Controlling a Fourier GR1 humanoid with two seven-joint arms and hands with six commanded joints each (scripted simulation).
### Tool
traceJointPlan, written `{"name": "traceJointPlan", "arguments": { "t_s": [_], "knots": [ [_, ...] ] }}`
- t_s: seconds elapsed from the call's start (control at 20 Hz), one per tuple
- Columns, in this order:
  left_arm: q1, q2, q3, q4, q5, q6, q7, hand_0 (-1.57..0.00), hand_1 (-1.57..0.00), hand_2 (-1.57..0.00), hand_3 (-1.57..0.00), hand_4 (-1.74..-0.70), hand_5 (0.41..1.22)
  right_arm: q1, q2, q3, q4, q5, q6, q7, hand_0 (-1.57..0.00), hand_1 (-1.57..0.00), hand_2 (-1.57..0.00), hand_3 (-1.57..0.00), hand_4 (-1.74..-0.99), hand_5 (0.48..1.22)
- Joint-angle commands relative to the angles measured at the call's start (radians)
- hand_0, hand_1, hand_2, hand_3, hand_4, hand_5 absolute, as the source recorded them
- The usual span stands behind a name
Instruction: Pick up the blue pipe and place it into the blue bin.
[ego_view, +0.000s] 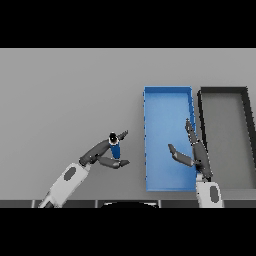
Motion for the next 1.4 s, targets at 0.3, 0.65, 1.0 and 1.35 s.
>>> {"name": "traceJointPlan", "arguments": {
  "t_s": [0.3, 0.65, 1.0, 1.35],
  "knots": [
    [0.002, -0.098, 0.038, 0.053, 0.063, 0.029, -0.032, -0.85, -0.94, -1.01, -1.0, -1.48, 0.969, -0.004, 0.014, 0.011, -0.01, 0.015, -0.015, -0.003, 0.0, 0.0, 0.0, 0.0, -1.261, 0.609],
    [0.025, -0.113, -0.004, 0.001, 0.008, 0.087, -0.103, -1.42, -1.44, -1.45, -1.37, -1.68, 1.168, -0.015, 0.009, 0.011, 0.007, 0.019, -0.009, -0.005, 0.0, 0.0, 0.0, 0.0, -1.25, 0.622],
    [-0.025, -0.115, -0.015, -0.149, 0.046, 0.074, -0.095, -1.54, -1.54, -1.55, -1.44, -1.72, 1.21, -0.019, -0.008, 0.002, 0.013, 0.032, -0.013, 0.001, 0.0, 0.0, 0.0, 0.0, -1.221, 0.631],
    [-0.065, -0.099, -0.029, -0.233, 0.075, 0.047, 0.019, -1.56, -1.57, -1.57, -1.44, -1.73, 1.219, -0.014, -0.008, 0.003, 0.008, 0.035, -0.015, -0.01, 0.0, 0.0, 0.0, 0.0, -1.189, 0.631]
  ]
}}
